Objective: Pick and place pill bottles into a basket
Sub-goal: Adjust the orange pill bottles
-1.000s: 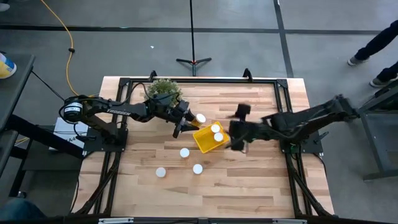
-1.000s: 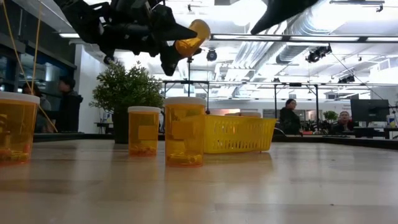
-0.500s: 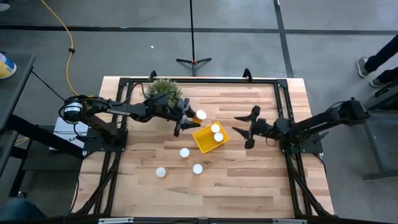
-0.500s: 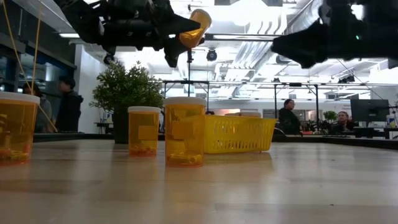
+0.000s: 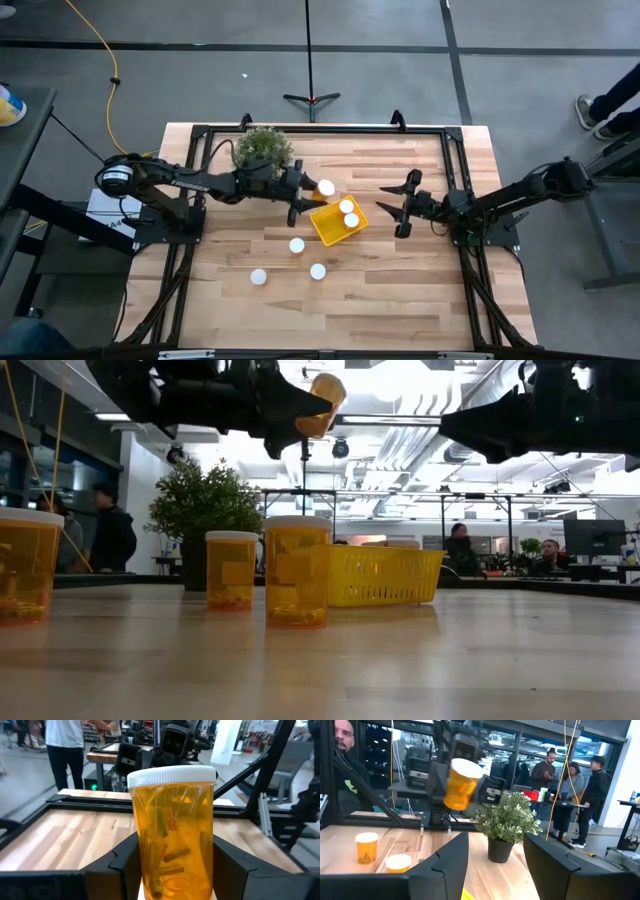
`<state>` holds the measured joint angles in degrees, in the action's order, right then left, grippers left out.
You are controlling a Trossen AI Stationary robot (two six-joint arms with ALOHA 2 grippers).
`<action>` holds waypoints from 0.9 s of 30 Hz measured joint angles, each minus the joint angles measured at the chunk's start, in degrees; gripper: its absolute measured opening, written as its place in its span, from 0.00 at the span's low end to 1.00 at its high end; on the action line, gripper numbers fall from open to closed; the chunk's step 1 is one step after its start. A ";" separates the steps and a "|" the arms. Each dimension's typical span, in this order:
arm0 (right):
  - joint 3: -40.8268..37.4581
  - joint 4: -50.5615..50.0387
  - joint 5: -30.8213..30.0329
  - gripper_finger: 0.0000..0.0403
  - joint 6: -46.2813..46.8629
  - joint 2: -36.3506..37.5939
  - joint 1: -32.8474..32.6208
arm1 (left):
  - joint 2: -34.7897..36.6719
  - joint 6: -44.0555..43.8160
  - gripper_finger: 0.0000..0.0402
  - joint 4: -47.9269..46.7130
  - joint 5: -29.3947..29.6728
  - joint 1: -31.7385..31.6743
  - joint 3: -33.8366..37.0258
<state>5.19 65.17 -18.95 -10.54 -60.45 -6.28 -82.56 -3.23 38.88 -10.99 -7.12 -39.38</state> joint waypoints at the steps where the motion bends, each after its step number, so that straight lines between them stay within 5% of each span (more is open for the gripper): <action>1: 0.09 -0.13 0.01 0.45 0.08 0.00 0.00 | 0.00 0.55 0.54 0.00 1.57 0.90 0.00; 6: 0.11 -0.73 -0.07 0.46 3.97 0.00 0.00 | 0.00 1.69 0.54 0.06 6.64 3.41 0.00; 27: 0.11 -2.70 0.23 0.43 5.59 -0.04 0.00 | -4.35 1.46 0.54 5.26 12.04 6.53 0.09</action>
<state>5.30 62.47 -18.72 -4.95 -60.49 -6.28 -86.92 -1.78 44.13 1.06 -0.59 -39.29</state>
